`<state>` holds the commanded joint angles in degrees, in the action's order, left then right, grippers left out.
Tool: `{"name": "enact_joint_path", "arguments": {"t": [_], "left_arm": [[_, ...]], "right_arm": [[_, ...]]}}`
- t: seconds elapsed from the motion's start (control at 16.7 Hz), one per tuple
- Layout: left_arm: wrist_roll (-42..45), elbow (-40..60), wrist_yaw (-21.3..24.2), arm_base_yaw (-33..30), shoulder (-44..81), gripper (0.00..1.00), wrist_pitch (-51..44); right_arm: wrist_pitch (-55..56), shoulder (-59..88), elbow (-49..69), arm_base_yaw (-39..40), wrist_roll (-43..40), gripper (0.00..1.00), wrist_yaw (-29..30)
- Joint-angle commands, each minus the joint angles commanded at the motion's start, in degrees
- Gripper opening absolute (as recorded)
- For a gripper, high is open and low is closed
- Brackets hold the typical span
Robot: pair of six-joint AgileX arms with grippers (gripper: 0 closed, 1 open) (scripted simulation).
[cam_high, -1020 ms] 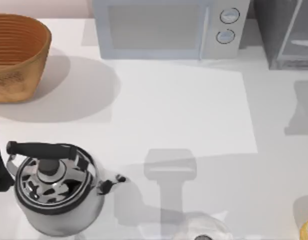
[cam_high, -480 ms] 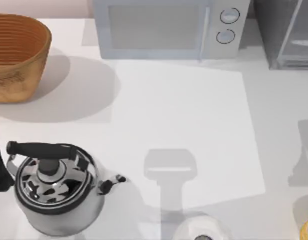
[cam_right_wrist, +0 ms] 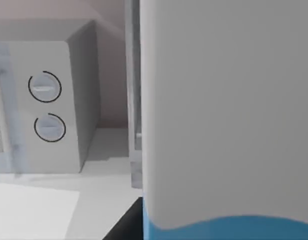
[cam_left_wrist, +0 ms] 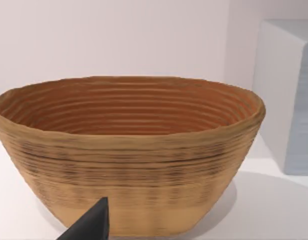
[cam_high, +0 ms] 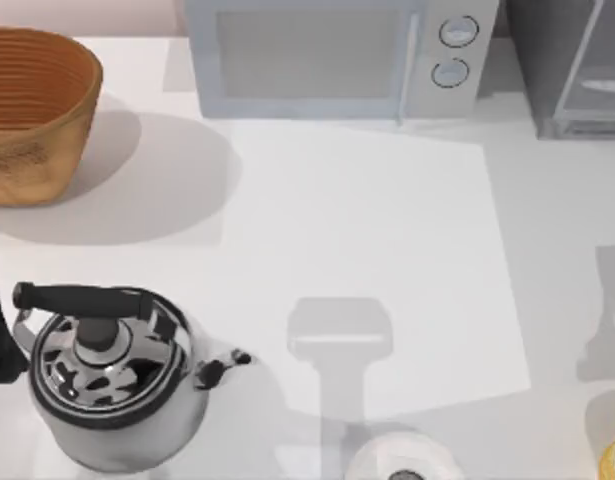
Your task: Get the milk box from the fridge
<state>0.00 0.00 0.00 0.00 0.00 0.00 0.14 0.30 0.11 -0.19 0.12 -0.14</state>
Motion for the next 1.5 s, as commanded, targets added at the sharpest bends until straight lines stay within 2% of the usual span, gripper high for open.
{"name": "enact_joint_path", "arguments": {"t": [0.18,0.36,1.14,1.32,1.5], "left_arm": [[0.0,0.0,0.0,0.0,0.0,1.00,0.0],[0.0,0.0,0.0,0.0,0.0,1.00,0.0],[0.0,0.0,0.0,0.0,0.0,1.00,0.0],[0.0,0.0,0.0,0.0,0.0,1.00,0.0],[0.0,0.0,0.0,0.0,0.0,1.00,0.0]], "right_arm": [[3.7,3.6,0.6,-0.6,-0.1,0.00,-2.9],[12.8,12.4,1.5,-1.9,-0.1,0.00,-9.2],[72.8,76.5,2.7,-9.7,1.9,0.00,-46.2],[81.7,84.5,3.5,-10.8,1.8,0.00,-51.6],[85.8,88.4,4.0,-11.3,1.6,0.00,-54.2]]}}
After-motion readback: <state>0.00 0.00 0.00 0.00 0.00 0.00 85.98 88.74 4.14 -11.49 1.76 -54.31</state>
